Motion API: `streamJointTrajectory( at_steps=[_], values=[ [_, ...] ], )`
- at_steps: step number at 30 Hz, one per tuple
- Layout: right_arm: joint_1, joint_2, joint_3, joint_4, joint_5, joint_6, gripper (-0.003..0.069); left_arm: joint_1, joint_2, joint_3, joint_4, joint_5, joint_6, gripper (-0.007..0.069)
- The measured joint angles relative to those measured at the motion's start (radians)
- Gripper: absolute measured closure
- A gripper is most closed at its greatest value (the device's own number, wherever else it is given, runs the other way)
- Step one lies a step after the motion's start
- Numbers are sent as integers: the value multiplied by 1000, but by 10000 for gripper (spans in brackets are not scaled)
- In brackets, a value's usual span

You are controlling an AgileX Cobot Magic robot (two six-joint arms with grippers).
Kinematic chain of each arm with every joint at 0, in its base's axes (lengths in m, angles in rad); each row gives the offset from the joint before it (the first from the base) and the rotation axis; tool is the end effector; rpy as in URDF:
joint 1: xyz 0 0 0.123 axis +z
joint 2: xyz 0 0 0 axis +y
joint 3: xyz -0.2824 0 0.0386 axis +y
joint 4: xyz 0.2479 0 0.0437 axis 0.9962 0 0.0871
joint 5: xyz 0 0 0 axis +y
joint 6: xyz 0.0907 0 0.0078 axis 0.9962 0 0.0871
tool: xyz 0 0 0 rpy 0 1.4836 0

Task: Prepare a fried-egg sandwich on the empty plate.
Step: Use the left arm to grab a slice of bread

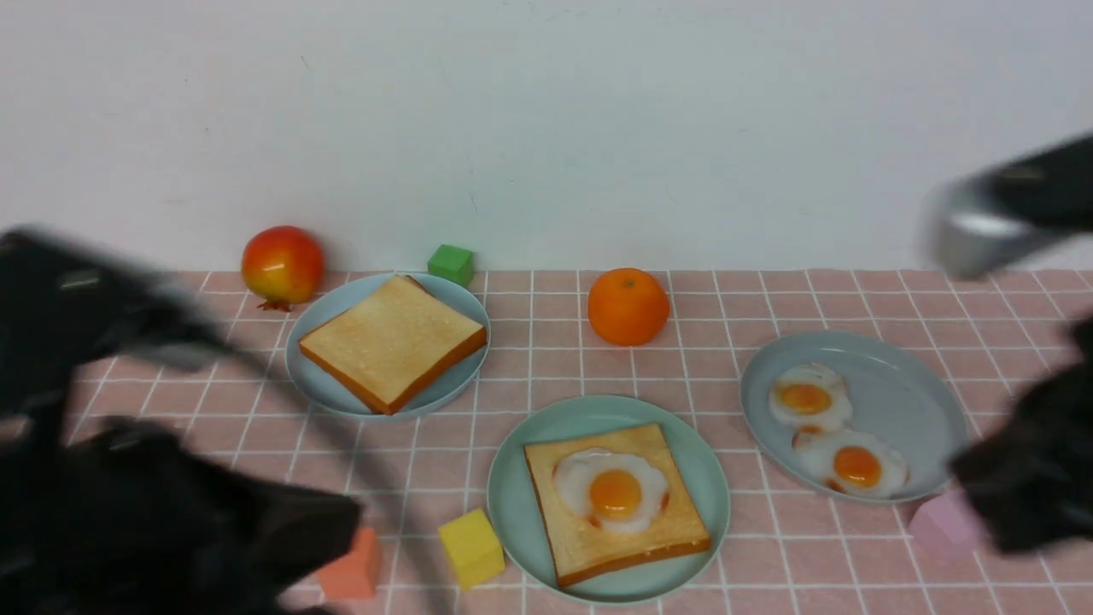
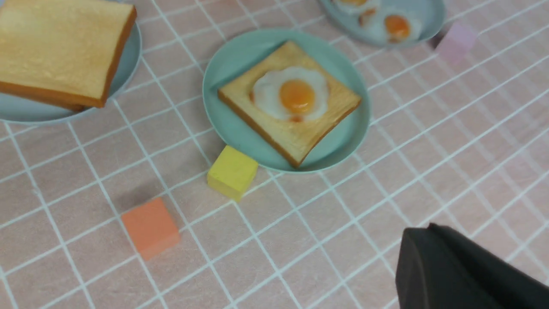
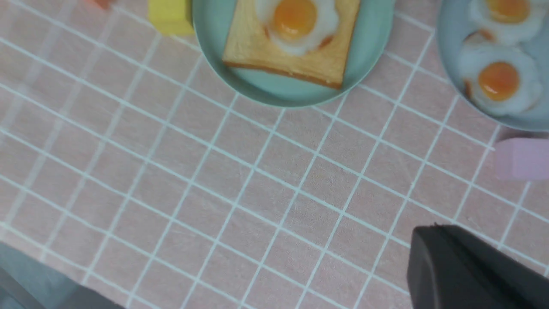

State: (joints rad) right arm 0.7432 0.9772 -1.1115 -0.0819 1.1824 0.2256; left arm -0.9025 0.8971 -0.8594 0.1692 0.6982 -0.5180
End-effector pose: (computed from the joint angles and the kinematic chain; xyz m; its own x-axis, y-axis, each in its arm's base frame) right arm 0.1268 0.1071 0.3808 -0.7159 -0.3961 -0.5749 -0.5140 0.8563 0.0501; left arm 0.1167 -0.1318 0.3478 -0.6181 0.1761 -0.7661 0.5323 0.8109 -0.2430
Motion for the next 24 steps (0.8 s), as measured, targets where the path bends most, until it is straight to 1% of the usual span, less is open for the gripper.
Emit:
streamJointTrajectory(
  at_steps=[3,5,7,9,10,11,13,14,15,17,21,22,23,24],
  values=[
    [0,-133,29,-2,12,5,655,26,143,-60,22,0,1,613],
    [0,-227,33,-11,52,6,652,99,261,-123,18,1,15,613],
    [0,-279,33,-24,74,6,652,195,342,-186,-11,2,63,613],
    [0,-307,33,-32,74,6,652,304,423,-248,-75,2,195,613],
    [0,-308,33,-32,74,6,652,314,423,-253,-81,2,195,613],
    [0,-314,34,-32,74,6,652,380,482,-293,-136,5,292,613],
    [0,-315,34,-33,74,5,652,435,556,-336,-190,14,404,613],
    [0,-313,34,-33,74,4,652,438,571,-340,-193,16,425,613],
    [0,-312,35,-33,74,-2,652,455,621,-368,-209,20,491,613],
    [0,-311,39,-33,74,-7,652,458,687,-398,-211,22,553,613],
    [0,-311,42,-26,74,-7,652,461,798,-471,-178,18,578,599],
    [0,-311,42,-20,74,-7,652,464,839,-498,-153,15,573,567],
    [0,-311,42,-18,74,-7,652,465,850,-502,-149,15,570,555],
    [0,-311,42,-13,74,-7,652,469,877,-520,-131,12,565,519]
  ],
)
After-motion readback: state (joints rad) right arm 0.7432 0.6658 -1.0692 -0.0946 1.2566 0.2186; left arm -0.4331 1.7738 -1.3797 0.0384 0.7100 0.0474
